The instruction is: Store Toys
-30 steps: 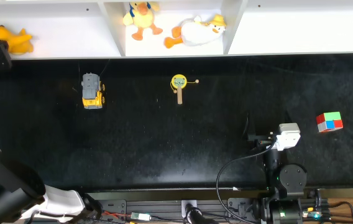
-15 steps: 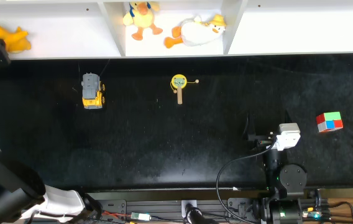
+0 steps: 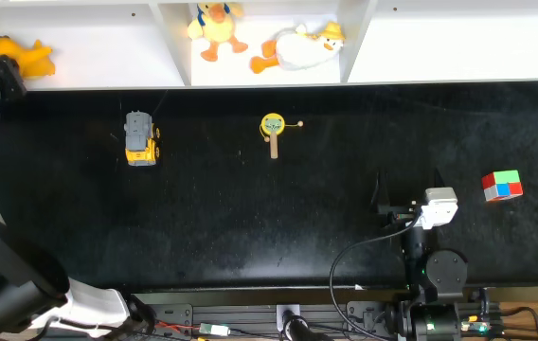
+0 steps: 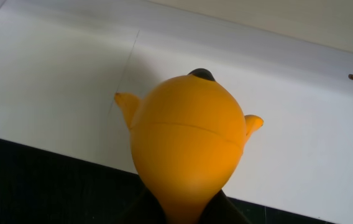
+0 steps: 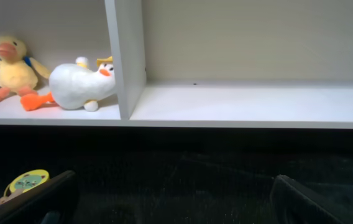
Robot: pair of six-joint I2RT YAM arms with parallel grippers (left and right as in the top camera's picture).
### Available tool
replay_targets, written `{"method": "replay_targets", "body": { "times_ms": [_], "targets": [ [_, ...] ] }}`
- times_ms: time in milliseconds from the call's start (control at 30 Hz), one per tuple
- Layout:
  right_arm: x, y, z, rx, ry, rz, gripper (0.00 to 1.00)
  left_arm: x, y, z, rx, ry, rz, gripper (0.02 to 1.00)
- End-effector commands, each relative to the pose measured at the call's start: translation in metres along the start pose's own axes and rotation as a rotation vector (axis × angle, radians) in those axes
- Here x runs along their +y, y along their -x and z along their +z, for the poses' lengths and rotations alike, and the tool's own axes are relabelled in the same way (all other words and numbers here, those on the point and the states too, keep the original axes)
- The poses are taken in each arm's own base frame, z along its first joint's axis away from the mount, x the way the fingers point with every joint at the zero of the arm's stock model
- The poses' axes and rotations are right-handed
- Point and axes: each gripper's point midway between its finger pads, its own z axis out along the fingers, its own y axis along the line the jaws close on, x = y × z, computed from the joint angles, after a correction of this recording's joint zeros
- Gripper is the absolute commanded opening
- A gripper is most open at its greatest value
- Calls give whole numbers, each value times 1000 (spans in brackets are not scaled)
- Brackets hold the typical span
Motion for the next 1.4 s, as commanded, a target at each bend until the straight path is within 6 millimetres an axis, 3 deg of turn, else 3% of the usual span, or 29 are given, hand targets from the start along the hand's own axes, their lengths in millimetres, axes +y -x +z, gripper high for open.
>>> {"method": "replay_targets", "body": {
  "times_ms": [33, 1167, 1267, 1400],
  "targets": [
    [-2, -4, 0, 0, -8, 7, 996, 4, -2, 11, 20, 4, -16, 42],
    [-2, -4, 0, 0, -8, 7, 993, -13, -4, 42, 9, -33, -29, 82],
    [-2, -4, 0, 0, -8, 7, 993, -13, -4, 42, 9, -33, -28, 130],
    [-2, -4, 0, 0, -8, 7, 996, -13, -4, 42, 9, -33, -28, 294]
  ]
}}
